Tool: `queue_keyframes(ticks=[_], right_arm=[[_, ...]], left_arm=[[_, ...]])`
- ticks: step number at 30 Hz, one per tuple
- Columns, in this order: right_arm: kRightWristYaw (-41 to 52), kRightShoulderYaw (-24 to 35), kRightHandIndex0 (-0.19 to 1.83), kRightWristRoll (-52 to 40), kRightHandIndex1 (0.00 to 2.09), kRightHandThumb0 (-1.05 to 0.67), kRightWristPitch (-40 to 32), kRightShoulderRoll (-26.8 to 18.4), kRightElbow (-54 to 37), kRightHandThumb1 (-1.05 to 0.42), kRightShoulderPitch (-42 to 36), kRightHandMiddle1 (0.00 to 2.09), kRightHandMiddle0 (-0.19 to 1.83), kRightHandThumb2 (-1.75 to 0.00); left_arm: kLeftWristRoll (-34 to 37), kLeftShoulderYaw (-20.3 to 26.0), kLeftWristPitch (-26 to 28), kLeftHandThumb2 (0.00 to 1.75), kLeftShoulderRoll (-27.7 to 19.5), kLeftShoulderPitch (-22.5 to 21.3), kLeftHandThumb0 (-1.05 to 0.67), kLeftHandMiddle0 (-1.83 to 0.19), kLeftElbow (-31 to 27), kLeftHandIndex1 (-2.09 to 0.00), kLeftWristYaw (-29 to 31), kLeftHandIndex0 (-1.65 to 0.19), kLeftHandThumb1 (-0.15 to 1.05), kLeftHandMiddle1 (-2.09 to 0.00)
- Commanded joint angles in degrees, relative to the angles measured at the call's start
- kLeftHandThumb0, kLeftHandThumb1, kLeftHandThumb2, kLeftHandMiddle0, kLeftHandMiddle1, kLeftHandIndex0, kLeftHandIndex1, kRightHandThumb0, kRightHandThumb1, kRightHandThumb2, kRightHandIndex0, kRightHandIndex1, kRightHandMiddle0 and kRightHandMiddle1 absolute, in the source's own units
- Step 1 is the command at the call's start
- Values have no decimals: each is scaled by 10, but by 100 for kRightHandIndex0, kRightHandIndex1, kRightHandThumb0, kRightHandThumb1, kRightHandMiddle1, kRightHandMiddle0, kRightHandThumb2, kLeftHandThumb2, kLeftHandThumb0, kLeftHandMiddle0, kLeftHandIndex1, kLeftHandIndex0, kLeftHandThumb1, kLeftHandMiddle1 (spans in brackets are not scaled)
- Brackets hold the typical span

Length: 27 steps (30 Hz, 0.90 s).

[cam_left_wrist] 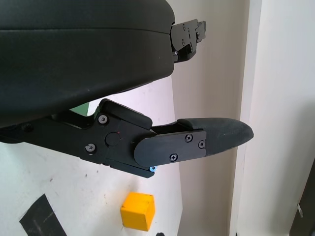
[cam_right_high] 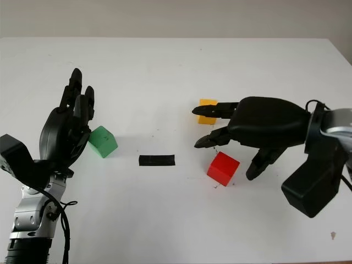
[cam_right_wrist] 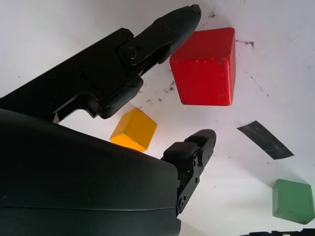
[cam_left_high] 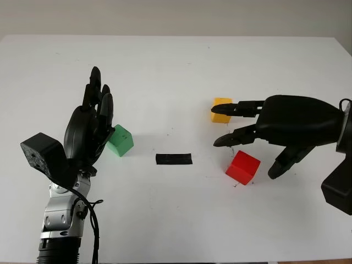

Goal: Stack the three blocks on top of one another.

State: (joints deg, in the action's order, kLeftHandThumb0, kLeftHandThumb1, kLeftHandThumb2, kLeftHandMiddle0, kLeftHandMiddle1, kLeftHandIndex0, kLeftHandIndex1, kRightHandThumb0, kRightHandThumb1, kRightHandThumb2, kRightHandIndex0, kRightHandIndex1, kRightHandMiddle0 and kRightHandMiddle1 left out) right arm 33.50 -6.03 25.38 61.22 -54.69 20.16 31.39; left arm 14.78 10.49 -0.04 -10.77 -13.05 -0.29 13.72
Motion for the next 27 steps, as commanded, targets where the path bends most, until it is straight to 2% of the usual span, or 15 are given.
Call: queue_keyframes(ticks=[1,5,9,21,27], right_arm=[[-19,-2,11,10,6,-70,10,-3,7,-70,-17,8,60,-5],[-43,-9,11,18,6,-74,16,-2,14,-69,-35,8,63,-5],[-43,-20,8,15,4,-69,4,-3,9,-72,-44,7,62,-6],[-156,-23,24,67,9,-53,42,29,54,-74,-38,16,87,-6],[-228,-12,35,110,12,-45,59,43,61,-75,-24,27,107,-6]], left_arm=[[4,4,-4,54,-2,-7,-76,19,-5,0,0,19,105,0],[4,4,-3,54,-3,-5,-76,19,-7,0,1,19,105,0],[4,5,-4,54,-4,-4,-75,19,-7,0,3,19,105,0],[3,5,-1,54,-3,1,-75,19,-12,0,-1,19,105,0],[4,5,5,54,-4,4,-75,19,-17,0,1,19,105,0]])
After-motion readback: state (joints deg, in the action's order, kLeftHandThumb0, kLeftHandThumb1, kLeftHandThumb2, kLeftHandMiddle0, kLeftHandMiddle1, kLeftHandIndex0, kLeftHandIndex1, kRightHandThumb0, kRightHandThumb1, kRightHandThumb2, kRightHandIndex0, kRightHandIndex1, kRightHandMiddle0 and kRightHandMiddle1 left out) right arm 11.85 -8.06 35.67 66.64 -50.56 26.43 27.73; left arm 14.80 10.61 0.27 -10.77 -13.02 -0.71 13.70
